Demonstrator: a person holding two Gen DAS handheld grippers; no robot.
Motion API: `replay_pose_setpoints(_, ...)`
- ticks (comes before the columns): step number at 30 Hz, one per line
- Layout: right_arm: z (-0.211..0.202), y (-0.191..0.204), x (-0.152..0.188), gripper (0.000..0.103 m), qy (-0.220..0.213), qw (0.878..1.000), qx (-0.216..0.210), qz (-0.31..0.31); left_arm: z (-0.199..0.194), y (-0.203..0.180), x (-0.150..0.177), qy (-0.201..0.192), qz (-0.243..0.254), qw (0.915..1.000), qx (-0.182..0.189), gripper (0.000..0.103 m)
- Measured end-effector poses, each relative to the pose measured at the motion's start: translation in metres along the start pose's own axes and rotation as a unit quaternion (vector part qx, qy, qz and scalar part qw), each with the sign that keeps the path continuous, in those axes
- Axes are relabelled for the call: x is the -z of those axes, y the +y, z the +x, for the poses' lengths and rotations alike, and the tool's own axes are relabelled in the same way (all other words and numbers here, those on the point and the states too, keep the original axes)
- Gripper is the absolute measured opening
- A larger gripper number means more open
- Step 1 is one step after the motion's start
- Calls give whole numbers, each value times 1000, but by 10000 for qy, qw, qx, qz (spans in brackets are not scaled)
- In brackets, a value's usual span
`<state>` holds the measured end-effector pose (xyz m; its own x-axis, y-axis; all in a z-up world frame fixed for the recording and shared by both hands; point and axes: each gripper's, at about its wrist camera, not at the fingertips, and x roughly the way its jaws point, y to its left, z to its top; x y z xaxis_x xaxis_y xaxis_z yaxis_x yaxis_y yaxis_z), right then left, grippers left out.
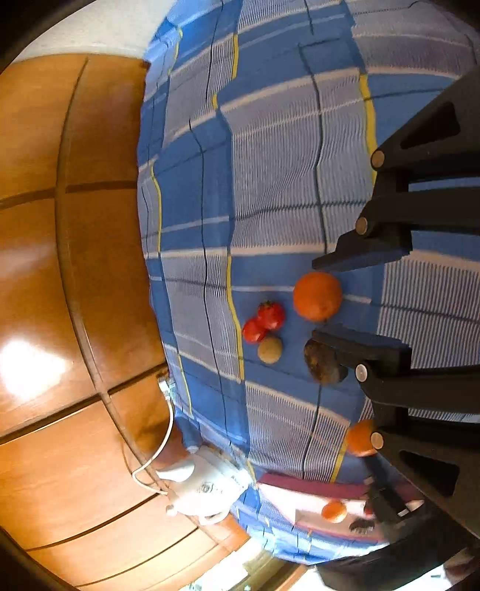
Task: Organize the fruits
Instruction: 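Grasp a mandarin orange on the bed with the left tool, then grasp a red tomato with the right tool while the left tool lifts the orange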
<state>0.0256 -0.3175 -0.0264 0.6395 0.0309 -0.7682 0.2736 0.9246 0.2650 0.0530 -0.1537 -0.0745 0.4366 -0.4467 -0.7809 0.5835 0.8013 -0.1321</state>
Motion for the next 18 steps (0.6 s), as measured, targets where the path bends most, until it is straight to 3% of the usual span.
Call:
replay_pose_setpoints(7,36,22,-30,29,393,9970,-124,-649,3,7,10,-17,-232,9996,147,36)
replay_pose_setpoints(18,95,41,-40,37,1020,9816,371,-1568,4,6,13,-86,-155,9998,135,36)
